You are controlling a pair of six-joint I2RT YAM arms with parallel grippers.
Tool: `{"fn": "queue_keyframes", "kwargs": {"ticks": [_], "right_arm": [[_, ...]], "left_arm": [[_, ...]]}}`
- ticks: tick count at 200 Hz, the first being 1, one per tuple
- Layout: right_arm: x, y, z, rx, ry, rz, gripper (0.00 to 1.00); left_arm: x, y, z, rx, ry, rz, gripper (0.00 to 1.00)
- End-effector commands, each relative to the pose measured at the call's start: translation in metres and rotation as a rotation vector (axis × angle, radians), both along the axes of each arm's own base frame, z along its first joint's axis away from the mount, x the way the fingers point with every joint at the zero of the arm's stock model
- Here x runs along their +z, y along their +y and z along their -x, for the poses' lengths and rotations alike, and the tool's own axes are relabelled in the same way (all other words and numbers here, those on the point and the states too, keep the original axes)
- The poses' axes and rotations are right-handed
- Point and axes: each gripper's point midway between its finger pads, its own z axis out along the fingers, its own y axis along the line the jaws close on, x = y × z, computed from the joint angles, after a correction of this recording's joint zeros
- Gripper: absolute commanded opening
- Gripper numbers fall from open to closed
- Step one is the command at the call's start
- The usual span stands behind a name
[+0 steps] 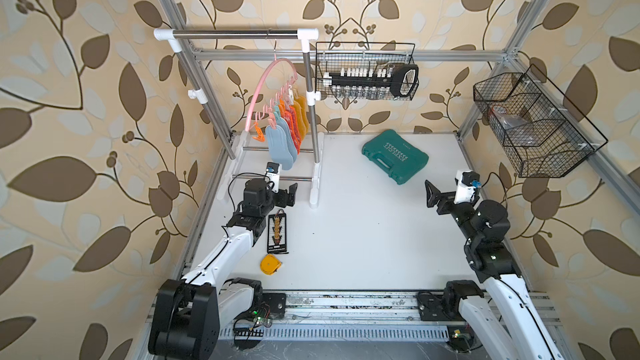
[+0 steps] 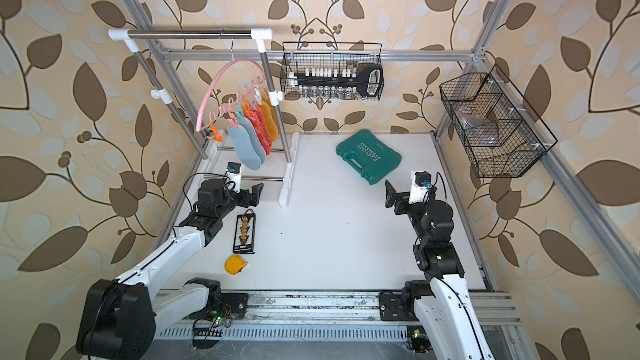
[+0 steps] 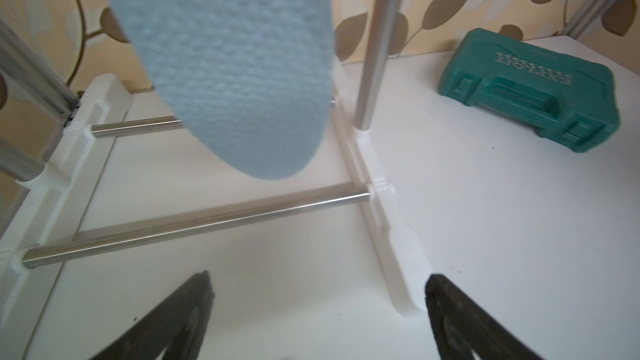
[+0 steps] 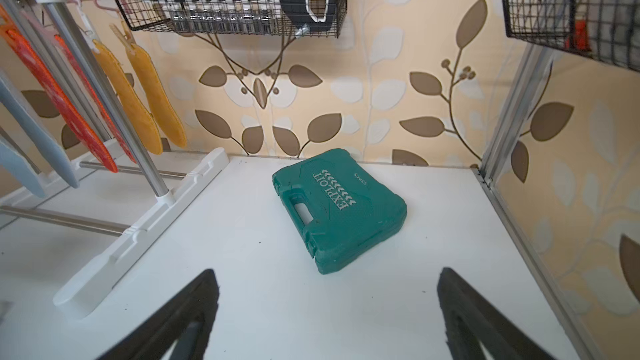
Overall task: Take the shoe insoles off the hanger
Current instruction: Move the clothesline to the center of the board.
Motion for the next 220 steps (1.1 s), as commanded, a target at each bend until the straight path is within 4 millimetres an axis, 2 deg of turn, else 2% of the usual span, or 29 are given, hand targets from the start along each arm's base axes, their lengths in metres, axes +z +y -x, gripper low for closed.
{"fn": "queue_keyframes", "kwargs": {"ticks": [1, 15, 22, 43, 71, 83, 99, 106, 115, 136, 161, 196, 220], "right_arm": [[-0.028, -0.029, 0.018, -0.220, 0.145, -0.243, 0.98], [-0.051, -0.050, 0.032, -0.407, 0.215, -0.430, 0.98], [-0.060, -0.052, 0.035, -0.448, 0.228, -0.508, 0.98], [-0.067, -0.014, 0.024, -0.239, 0.316, -0.547, 0.98], [-0.084, 0.008, 0.021, -0.171, 0.390, -0.545, 0.95], [-0.087, 0.018, 0.020, -0.131, 0.403, -0.501, 0.93], [-0.092, 0.036, 0.020, -0.063, 0.414, -0.447, 0.90], [-0.093, 0.043, 0.020, -0.039, 0.418, -0.429, 0.89], [-0.093, 0.057, 0.018, 0.005, 0.426, -0.400, 0.84], [-0.096, 0.089, 0.017, 0.070, 0.456, -0.294, 0.82], [-0.095, 0.132, 0.015, 0.124, 0.456, -0.149, 0.82], [-0.103, 0.201, 0.006, 0.226, 0.478, -0.082, 0.82], [-0.107, 0.241, -0.002, 0.236, 0.495, -0.009, 0.83]], "left_arm": [[0.015, -0.003, 0.019, 0.018, 0.006, 0.014, 0.99], [0.020, -0.002, 0.030, 0.044, 0.030, 0.093, 0.99], [0.021, -0.001, 0.036, 0.064, 0.050, 0.132, 0.99], [0.018, 0.006, 0.053, 0.131, 0.124, 0.230, 0.99], [0.013, 0.015, 0.077, 0.182, 0.238, 0.235, 0.99], [0.009, 0.025, 0.084, 0.275, 0.281, 0.282, 0.99], [-0.004, 0.045, 0.095, 0.512, 0.371, 0.440, 0.99], [-0.006, 0.049, 0.102, 0.560, 0.409, 0.468, 0.99], [-0.005, 0.045, 0.105, 0.543, 0.422, 0.481, 0.99], [-0.004, 0.035, 0.110, 0.485, 0.464, 0.481, 0.99], [0.000, 0.035, 0.120, 0.494, 0.539, 0.448, 0.99], [0.013, 0.029, 0.123, 0.445, 0.563, 0.422, 0.99], [0.012, 0.033, 0.129, 0.472, 0.595, 0.404, 0.99]]}}
